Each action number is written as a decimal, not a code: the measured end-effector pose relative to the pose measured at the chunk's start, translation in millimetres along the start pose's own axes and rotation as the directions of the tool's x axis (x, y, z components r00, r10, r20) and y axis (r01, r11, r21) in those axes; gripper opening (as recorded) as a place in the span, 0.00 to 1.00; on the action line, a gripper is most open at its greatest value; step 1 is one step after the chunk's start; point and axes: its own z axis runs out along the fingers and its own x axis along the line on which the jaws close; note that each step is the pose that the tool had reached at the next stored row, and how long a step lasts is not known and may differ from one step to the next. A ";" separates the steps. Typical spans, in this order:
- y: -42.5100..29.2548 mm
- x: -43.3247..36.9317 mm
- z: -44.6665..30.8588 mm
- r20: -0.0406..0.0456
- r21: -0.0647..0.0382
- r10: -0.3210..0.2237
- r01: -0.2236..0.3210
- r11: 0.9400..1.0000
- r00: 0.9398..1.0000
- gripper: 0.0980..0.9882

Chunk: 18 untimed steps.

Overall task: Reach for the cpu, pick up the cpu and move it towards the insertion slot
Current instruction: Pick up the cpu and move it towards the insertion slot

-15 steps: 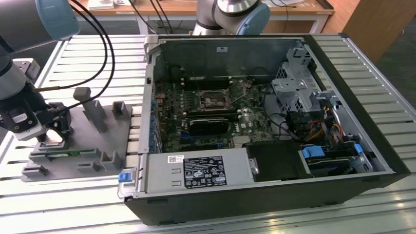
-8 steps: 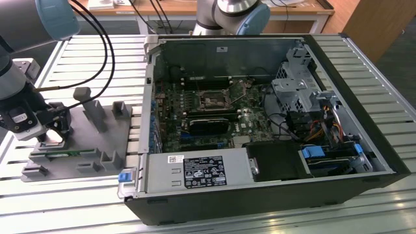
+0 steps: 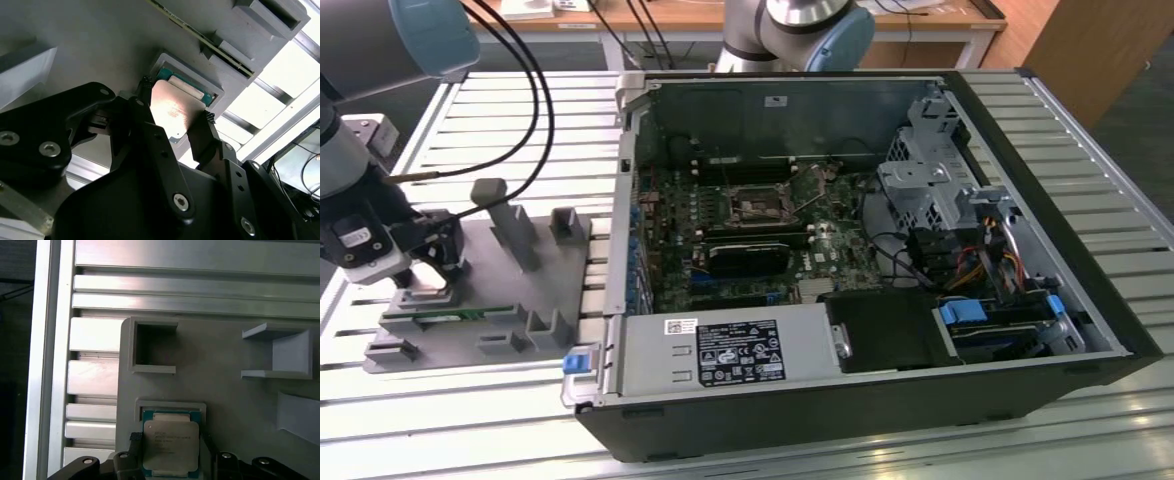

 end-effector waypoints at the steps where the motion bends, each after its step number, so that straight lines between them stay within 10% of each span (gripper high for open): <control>1: 0.0 0.0 -1.1 0.000 0.000 0.000 0.000 1.000 1.000 0.50; 18: 0.8 0.1 -21.8 0.000 0.000 0.000 0.000 1.000 1.000 0.50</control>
